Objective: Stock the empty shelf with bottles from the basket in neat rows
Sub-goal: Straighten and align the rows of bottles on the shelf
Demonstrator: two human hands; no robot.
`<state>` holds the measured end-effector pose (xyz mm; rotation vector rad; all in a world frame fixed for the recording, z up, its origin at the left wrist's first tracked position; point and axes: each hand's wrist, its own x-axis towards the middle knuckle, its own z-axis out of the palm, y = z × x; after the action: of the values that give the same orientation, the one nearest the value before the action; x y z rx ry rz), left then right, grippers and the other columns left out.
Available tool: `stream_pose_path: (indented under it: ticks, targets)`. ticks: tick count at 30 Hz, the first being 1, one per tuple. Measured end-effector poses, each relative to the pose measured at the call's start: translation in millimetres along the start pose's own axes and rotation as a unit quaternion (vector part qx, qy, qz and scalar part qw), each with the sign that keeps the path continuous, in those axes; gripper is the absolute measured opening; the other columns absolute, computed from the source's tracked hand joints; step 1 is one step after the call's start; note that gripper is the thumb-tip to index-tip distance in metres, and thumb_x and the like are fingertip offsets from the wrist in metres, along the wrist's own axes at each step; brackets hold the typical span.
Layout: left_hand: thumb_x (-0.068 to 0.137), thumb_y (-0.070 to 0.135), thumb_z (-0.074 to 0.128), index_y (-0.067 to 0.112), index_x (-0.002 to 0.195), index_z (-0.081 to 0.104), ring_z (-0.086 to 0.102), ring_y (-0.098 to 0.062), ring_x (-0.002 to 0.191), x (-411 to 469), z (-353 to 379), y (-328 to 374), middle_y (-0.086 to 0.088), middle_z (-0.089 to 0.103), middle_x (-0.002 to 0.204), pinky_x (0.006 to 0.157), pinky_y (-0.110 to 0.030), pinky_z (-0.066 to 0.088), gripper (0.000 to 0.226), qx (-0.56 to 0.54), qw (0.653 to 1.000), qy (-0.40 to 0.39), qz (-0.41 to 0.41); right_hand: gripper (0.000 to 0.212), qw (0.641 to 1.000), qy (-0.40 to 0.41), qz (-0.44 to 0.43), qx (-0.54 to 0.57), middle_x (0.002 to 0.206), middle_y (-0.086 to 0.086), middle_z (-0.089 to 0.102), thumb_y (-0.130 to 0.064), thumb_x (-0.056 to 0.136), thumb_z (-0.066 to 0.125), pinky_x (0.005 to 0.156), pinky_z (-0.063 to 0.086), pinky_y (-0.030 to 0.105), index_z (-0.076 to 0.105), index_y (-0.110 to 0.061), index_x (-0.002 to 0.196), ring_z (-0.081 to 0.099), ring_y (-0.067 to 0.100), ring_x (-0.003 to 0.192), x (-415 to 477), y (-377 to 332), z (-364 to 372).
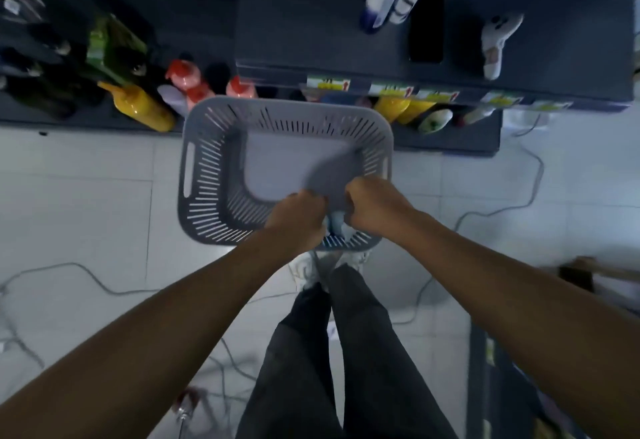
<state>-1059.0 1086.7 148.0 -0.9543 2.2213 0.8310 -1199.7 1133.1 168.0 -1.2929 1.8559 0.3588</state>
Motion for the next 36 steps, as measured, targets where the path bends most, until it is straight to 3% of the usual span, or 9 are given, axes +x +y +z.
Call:
stream_pose_path:
  ticks: [2, 5, 14, 20, 26, 30, 33, 34, 36]
  targets:
    - [0.090, 0.018, 0.062, 0.014, 0.130, 0.058, 0.061, -0.038, 0.116, 11, 14, -2, -0.015, 0.061, 0.124, 0.094, -0.048, 0.053, 0.040, -0.004, 1.000, -0.008, 0.001, 0.013, 1.000, 0.002, 0.011, -0.004, 0.096, 0.019, 0.061, -0.015, 0.085, 0.071, 0.067, 0.041, 0.033, 0.059, -0.011, 0.087, 0.065, 0.038, 0.095, 11, 1, 20]
    - [0.089, 0.021, 0.065, 0.017, 0.129, 0.060, 0.061, -0.038, 0.116, 21, 27, -2, -0.015, 0.060, 0.124, 0.095, -0.049, 0.053, 0.041, 0.010, 1.000, -0.011, -0.002, 0.026, 0.999, 0.011, 0.029, -0.014, 0.112, 0.018, 0.064, -0.017, 0.088, 0.069, 0.070, 0.043, 0.034, 0.067, -0.007, 0.111, 0.065, 0.039, 0.104, 22, 4, 47]
    - [0.079, 0.007, 0.075, 0.009, 0.111, 0.065, 0.065, -0.040, 0.105, 33, 40, -9, -0.017, 0.061, 0.115, 0.080, -0.045, 0.052, 0.033, 0.022, 1.000, 0.012, -0.010, 0.017, 0.997, 0.065, 0.043, -0.009, 0.102, 0.015, 0.068, -0.012, 0.085, 0.070, 0.065, 0.043, 0.032, 0.070, -0.007, 0.101, 0.068, 0.038, 0.098, 36, 6, 77]
    - [0.079, 0.012, 0.075, 0.008, 0.102, 0.062, 0.063, -0.042, 0.103, 39, 44, -11, -0.017, 0.061, 0.110, 0.072, -0.043, 0.046, 0.027, -0.001, 0.999, 0.036, 0.005, 0.015, 0.996, 0.079, 0.047, -0.018, 0.105, 0.014, 0.068, -0.013, 0.089, 0.067, 0.067, 0.043, 0.034, 0.068, -0.008, 0.102, 0.067, 0.037, 0.101, 41, 5, 82]
    - [0.078, 0.013, 0.073, 0.014, 0.092, 0.059, 0.065, -0.039, 0.098, 42, 45, -14, -0.014, 0.063, 0.103, 0.074, -0.043, 0.049, 0.020, 0.022, 0.998, 0.054, 0.033, 0.020, 0.994, 0.083, 0.064, -0.034, 0.109, 0.013, 0.068, -0.012, 0.087, 0.069, 0.069, 0.043, 0.034, 0.068, -0.011, 0.107, 0.066, 0.036, 0.105, 42, 3, 83]
    - [0.082, 0.011, 0.068, 0.026, 0.078, 0.047, 0.066, -0.037, 0.094, 43, 45, -13, -0.009, 0.061, 0.100, 0.067, -0.036, 0.039, 0.026, 0.012, 0.996, 0.073, 0.042, 0.019, 0.993, 0.085, 0.075, -0.037, 0.110, 0.012, 0.069, -0.008, 0.088, 0.066, 0.071, 0.048, 0.035, 0.070, -0.012, 0.106, 0.067, 0.035, 0.105, 43, 1, 85]
    - [0.081, 0.010, 0.068, 0.025, 0.080, 0.055, 0.066, -0.037, 0.095, 40, 43, -12, -0.010, 0.063, 0.100, 0.067, -0.036, 0.037, 0.019, 0.020, 0.996, 0.071, 0.041, 0.017, 0.992, 0.096, 0.078, -0.030, 0.109, 0.012, 0.068, -0.007, 0.089, 0.065, 0.067, 0.043, 0.035, 0.068, -0.010, 0.105, 0.066, 0.036, 0.105, 42, 0, 84]
    - [0.082, 0.012, 0.067, 0.020, 0.086, 0.062, 0.066, -0.037, 0.095, 37, 42, -11, -0.011, 0.063, 0.101, 0.068, -0.036, 0.039, 0.011, 0.027, 0.996, 0.074, 0.040, 0.017, 0.992, 0.099, 0.078, -0.028, 0.109, 0.013, 0.067, -0.008, 0.088, 0.066, 0.067, 0.042, 0.034, 0.067, -0.010, 0.106, 0.066, 0.036, 0.105, 41, 1, 82]
    - [0.083, 0.018, 0.069, 0.015, 0.098, 0.067, 0.066, -0.036, 0.097, 34, 39, -11, -0.011, 0.064, 0.104, 0.072, -0.038, 0.046, 0.016, 0.049, 0.994, 0.085, 0.040, 0.019, 0.992, 0.105, 0.071, -0.023, 0.110, 0.013, 0.067, -0.013, 0.088, 0.068, 0.068, 0.041, 0.034, 0.067, -0.011, 0.106, 0.065, 0.036, 0.106, 38, 2, 75]
